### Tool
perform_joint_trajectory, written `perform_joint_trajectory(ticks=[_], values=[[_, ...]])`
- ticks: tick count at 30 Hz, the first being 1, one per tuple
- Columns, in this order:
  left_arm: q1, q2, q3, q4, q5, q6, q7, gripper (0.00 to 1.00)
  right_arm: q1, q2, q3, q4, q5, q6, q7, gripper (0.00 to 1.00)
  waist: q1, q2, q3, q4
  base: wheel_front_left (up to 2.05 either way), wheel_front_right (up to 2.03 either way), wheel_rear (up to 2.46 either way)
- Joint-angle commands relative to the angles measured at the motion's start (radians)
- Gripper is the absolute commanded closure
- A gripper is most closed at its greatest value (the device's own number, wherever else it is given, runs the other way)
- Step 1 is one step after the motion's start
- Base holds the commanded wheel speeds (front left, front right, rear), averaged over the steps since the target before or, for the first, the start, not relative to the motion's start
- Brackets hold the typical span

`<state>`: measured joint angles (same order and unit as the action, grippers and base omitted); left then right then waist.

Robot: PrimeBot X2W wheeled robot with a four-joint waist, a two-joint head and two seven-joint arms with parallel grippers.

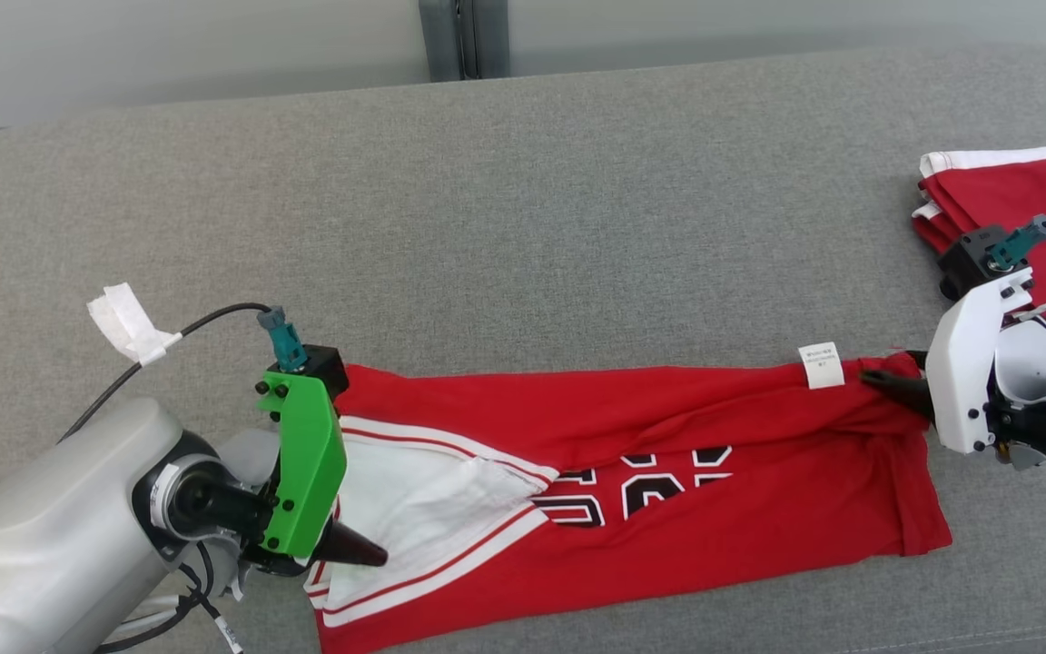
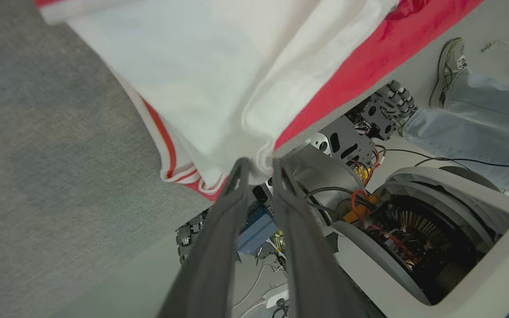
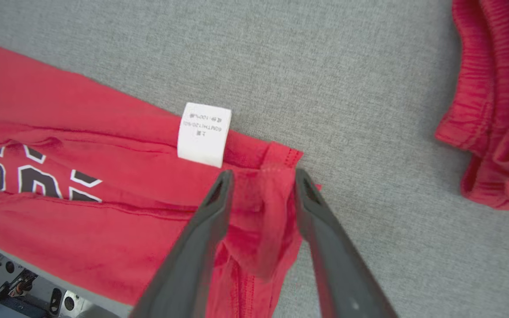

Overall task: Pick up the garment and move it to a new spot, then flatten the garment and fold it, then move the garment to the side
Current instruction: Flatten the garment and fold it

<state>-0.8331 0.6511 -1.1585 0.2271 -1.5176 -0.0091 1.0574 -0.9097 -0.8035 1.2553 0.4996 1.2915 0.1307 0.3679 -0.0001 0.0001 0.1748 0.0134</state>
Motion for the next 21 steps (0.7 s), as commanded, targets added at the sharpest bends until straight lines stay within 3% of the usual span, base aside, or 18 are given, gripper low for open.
perform_joint_trajectory(ticks=[1,6,11,15,18,21], values=[[0.015,-0.001,0.001,0.005,-0.002,-0.007,-0.007,0.00,0.000,0.003,0.007,0.003,0.009,0.000,-0.002,0.00,0.0001,-0.0001,-0.017,-0.005,0.00,0.00,0.00],[0.018,0.007,0.010,0.018,0.008,-0.017,-0.030,0.00,0.004,-0.006,0.016,0.001,0.007,0.000,-0.014,0.00,0.0001,-0.0001,-0.057,-0.010,0.00,0.00,0.00],[0.011,0.019,0.039,0.010,0.028,-0.035,-0.095,0.00,-0.020,-0.029,-0.001,-0.024,0.028,0.000,-0.110,0.00,0.0001,-0.0001,-0.101,-0.007,0.00,0.00,0.00],[0.012,0.036,0.081,-0.012,0.079,-0.059,-0.224,0.00,-0.010,-0.052,-0.047,-0.047,0.044,0.000,-0.255,0.00,0.0001,-0.0001,-0.130,-0.002,0.00,0.00,0.00],[0.037,0.052,0.134,-0.030,0.128,-0.068,-0.382,0.00,0.008,-0.053,-0.097,-0.034,0.019,0.000,-0.424,0.00,0.0001,-0.0001,-0.148,0.000,0.00,0.00,0.00],[0.067,0.067,0.190,-0.050,0.167,-0.049,-0.548,0.00,0.040,-0.033,-0.130,-0.021,-0.008,0.000,-0.556,0.00,0.0001,-0.0001,-0.153,0.002,0.00,0.00,0.00]])
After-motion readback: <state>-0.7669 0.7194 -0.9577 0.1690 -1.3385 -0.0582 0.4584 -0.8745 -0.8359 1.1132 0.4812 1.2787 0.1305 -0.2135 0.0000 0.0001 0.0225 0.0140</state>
